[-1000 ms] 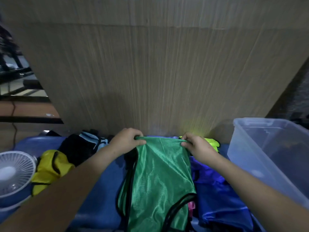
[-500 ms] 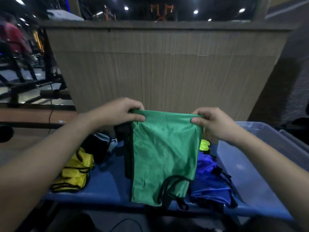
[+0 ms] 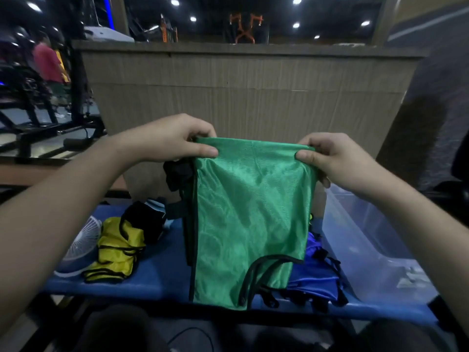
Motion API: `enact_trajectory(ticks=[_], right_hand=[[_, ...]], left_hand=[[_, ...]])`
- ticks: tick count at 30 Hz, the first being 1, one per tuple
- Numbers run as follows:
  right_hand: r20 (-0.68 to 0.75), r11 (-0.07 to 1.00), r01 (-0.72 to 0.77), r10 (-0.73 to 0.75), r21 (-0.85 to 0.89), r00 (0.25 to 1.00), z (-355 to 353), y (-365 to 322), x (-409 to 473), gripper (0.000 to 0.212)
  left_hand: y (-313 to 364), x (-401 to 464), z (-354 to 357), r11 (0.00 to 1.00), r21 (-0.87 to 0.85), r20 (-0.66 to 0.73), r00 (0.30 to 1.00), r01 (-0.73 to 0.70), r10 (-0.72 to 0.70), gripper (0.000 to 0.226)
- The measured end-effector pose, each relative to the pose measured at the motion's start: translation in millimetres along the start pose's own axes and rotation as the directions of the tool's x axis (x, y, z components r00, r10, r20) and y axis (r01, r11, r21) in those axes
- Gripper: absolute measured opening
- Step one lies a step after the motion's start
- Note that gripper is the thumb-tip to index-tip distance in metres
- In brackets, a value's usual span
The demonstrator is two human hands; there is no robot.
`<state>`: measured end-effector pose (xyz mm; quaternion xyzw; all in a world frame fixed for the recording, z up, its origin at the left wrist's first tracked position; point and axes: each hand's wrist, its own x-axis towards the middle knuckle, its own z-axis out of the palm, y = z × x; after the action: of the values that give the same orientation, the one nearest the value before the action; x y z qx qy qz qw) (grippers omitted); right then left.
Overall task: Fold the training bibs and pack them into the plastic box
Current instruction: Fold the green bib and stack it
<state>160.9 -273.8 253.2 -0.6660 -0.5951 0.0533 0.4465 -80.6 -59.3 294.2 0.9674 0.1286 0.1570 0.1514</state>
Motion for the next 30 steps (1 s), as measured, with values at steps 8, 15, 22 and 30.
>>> enact_trajectory(ticks=[8, 15, 22, 30], right_hand=[[0.081, 0.992, -0.094, 0.101, -0.087, 0.992, 25.1, 65.9, 42.9, 0.017], [0.106, 0.922, -0.251, 0.293, -0.295, 0.950, 89.2, 193.8, 96.8, 0.024], [0.065, 0.832, -0.245, 0.318, -0.497, 0.946, 120.1, 230.8, 105.0, 0.010], [0.099, 0.856, -0.234, 0.312, -0.462, 0.945, 105.3, 178.9, 73.1, 0.011]], left_hand=[[-50.6, 53.3, 44.7, 0.999, -0.022, 0.088, 0.995, 0.048, -0.046, 0.009], [-153.5, 137.3, 159.8, 0.983, 0.097, 0.153, 0.973, 0.159, -0.172, 0.010], [-187.7, 150.0, 225.1, 0.972, 0.190, -0.019, 0.990, 0.141, -0.140, 0.015], [-162.7, 85.4, 206.7, 0.972, 0.234, -0.196, 0.979, -0.014, 0.062, 0.022]])
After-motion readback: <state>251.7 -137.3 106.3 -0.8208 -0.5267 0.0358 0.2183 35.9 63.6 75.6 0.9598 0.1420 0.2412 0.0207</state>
